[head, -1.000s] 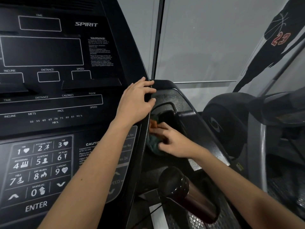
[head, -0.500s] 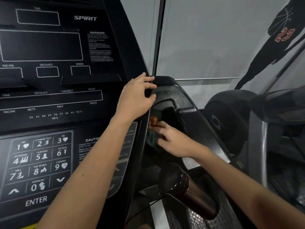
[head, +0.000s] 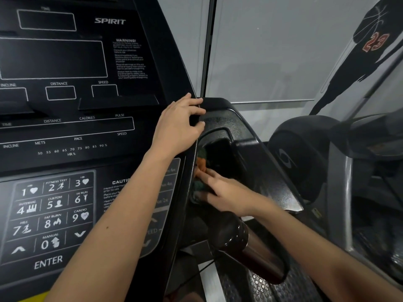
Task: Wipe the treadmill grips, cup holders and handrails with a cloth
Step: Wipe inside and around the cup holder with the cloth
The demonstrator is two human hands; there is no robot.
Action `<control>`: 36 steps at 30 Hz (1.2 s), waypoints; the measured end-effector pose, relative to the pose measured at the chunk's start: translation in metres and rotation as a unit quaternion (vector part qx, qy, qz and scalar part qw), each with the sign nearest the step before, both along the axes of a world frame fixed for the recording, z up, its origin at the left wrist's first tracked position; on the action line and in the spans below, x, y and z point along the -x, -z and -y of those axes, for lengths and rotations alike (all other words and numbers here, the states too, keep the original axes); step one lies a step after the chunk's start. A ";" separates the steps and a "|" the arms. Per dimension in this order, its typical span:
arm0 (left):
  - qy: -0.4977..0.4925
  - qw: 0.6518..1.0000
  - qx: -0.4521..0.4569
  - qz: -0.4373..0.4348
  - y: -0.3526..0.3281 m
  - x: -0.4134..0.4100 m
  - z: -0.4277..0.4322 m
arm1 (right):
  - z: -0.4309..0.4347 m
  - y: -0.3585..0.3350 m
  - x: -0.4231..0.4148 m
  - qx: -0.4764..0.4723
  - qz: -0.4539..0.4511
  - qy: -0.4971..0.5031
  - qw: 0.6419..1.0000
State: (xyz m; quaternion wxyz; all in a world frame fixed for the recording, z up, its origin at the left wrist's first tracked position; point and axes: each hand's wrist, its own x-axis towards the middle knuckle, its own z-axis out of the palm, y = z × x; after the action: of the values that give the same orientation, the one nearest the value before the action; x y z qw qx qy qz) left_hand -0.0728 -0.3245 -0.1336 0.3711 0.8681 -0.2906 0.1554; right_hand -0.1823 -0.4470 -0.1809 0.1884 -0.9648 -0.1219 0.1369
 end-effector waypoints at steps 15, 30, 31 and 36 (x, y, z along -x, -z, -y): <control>0.016 1.000 0.000 -0.012 0.001 -0.001 -0.003 | 0.076 -0.010 -0.007 0.221 0.057 0.016 0.974; 0.018 1.000 0.002 -0.012 0.001 0.001 -0.005 | 0.085 -0.002 -0.027 0.226 0.078 -0.013 0.971; 0.018 1.000 0.003 -0.013 0.001 0.001 -0.005 | 0.086 0.002 -0.032 0.235 0.098 -0.016 0.967; 0.022 1.000 0.004 -0.015 0.001 0.000 -0.005 | 0.088 0.004 -0.012 0.179 0.071 -0.006 0.981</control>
State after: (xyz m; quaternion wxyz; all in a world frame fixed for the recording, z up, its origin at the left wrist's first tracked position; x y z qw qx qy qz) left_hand -0.0730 -0.3192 -0.1347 0.3819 0.8624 -0.3033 0.1358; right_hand -0.1704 -0.5347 -0.1851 0.0027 -0.9895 -0.1143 0.0883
